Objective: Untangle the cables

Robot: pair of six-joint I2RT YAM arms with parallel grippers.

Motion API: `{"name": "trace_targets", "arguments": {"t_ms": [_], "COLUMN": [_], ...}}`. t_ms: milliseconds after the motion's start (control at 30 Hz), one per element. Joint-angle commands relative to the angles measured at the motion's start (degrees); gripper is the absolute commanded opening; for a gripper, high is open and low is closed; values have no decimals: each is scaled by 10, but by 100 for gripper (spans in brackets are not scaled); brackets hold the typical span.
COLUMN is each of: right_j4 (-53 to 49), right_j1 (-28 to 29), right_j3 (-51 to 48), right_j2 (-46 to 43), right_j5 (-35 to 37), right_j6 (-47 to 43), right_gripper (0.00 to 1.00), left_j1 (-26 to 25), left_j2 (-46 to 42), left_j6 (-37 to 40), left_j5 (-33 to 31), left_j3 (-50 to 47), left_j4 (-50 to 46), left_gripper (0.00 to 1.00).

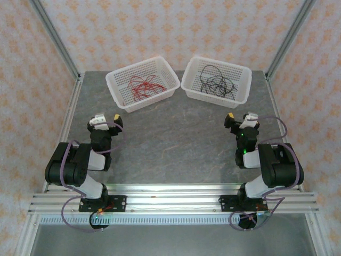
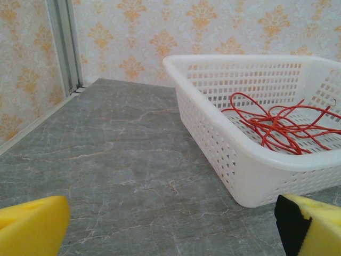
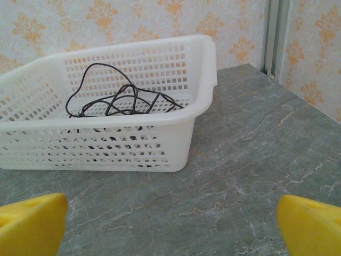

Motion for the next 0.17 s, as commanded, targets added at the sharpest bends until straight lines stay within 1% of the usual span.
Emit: {"name": "trace_targets", "arguments": {"t_ms": [0,67,100,133], "right_j4": [3,5,-11,-50], "right_j1": [-2,-1,6,22], "right_j3": [-1,-2,1,3], "right_j2": [1,-4,-19,-57], "right_j5": [-3,-3,11,39], "right_j6": [5,4,0,-6], "right_gripper": [100,100,100,100], "left_j1": [0,0,0,0], "left_j2": [-4,-4,-5,-5], "left_j6": [8,8,8,9], "left_j5": [13,14,14,14], "left_j3": [10,8,8,7], "left_j4": [-4,-1,1,1], "left_gripper": [99,100,100,100]}}
